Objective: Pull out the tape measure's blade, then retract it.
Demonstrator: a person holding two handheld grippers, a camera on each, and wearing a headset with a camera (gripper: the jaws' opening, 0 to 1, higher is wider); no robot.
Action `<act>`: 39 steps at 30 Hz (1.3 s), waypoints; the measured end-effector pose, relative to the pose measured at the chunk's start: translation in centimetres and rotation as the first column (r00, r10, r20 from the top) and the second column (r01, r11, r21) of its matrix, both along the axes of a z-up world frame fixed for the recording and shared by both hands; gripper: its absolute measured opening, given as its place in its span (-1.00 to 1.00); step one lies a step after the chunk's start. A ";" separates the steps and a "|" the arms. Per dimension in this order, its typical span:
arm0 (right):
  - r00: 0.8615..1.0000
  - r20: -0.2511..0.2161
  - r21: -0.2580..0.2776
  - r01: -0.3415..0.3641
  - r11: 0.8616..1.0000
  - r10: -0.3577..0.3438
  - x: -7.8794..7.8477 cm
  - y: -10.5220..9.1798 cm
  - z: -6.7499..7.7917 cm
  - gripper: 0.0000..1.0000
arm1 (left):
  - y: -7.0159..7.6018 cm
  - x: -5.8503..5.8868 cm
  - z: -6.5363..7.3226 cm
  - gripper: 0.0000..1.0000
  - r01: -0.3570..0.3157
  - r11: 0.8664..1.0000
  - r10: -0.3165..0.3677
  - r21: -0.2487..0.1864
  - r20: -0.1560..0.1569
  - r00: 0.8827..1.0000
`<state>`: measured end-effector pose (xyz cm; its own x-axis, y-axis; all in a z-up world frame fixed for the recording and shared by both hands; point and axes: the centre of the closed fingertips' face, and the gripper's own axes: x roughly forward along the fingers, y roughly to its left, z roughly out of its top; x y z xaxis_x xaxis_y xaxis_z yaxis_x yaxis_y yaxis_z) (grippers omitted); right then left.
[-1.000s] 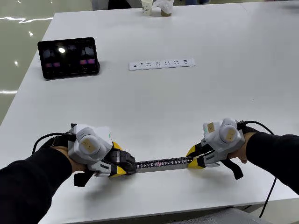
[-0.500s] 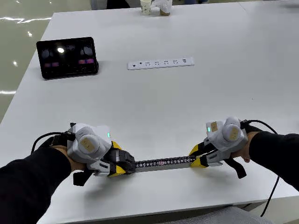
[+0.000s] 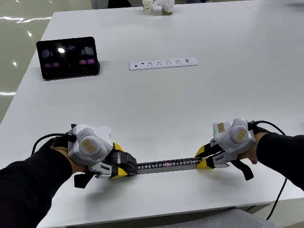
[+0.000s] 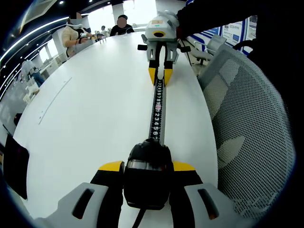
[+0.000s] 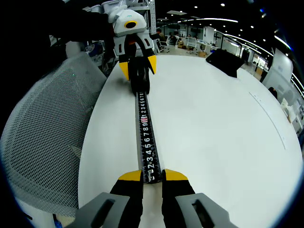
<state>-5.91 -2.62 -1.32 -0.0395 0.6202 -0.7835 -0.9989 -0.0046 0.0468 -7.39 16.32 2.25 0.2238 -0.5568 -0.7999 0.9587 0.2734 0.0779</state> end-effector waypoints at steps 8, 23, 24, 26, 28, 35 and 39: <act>1.000 0.004 -0.001 0.002 1.000 -0.002 0.1 -0.4 0.0 -0.77 | 0.0 0.0 0.0 -0.37 0.001 1.000 -0.001 0.001 0.000 1.000; 1.000 -0.001 -0.015 0.009 1.000 -0.009 0.3 -1.4 -0.1 -0.77 | 0.0 0.0 -0.1 -0.38 0.002 1.000 -0.002 0.004 -0.003 1.000; 1.000 -0.001 -0.016 0.010 1.000 -0.010 0.3 -1.5 -0.1 -0.78 | 0.0 0.0 -0.1 -0.38 0.003 1.000 -0.003 0.005 -0.003 1.000; 1.000 -0.001 -0.015 0.011 1.000 -0.011 0.3 -1.6 -0.1 -0.78 | 0.0 0.0 -0.1 -0.38 0.005 1.000 -0.005 0.007 -0.003 1.000; 1.000 -0.002 -0.017 0.013 1.000 -0.014 0.3 -1.8 -0.1 -0.78 | 0.0 0.0 -0.1 -0.38 0.006 1.000 -0.006 0.008 -0.003 1.000; 1.000 0.000 -0.016 0.016 1.000 -0.016 0.4 -2.1 0.0 -0.78 | 0.1 0.0 -0.1 -0.38 0.007 1.000 -0.007 0.009 -0.003 1.000; 1.000 0.001 -0.015 0.019 1.000 -0.019 0.4 -2.2 0.0 -0.78 | 0.1 -0.1 -0.1 -0.38 0.007 1.000 -0.007 0.009 -0.002 1.000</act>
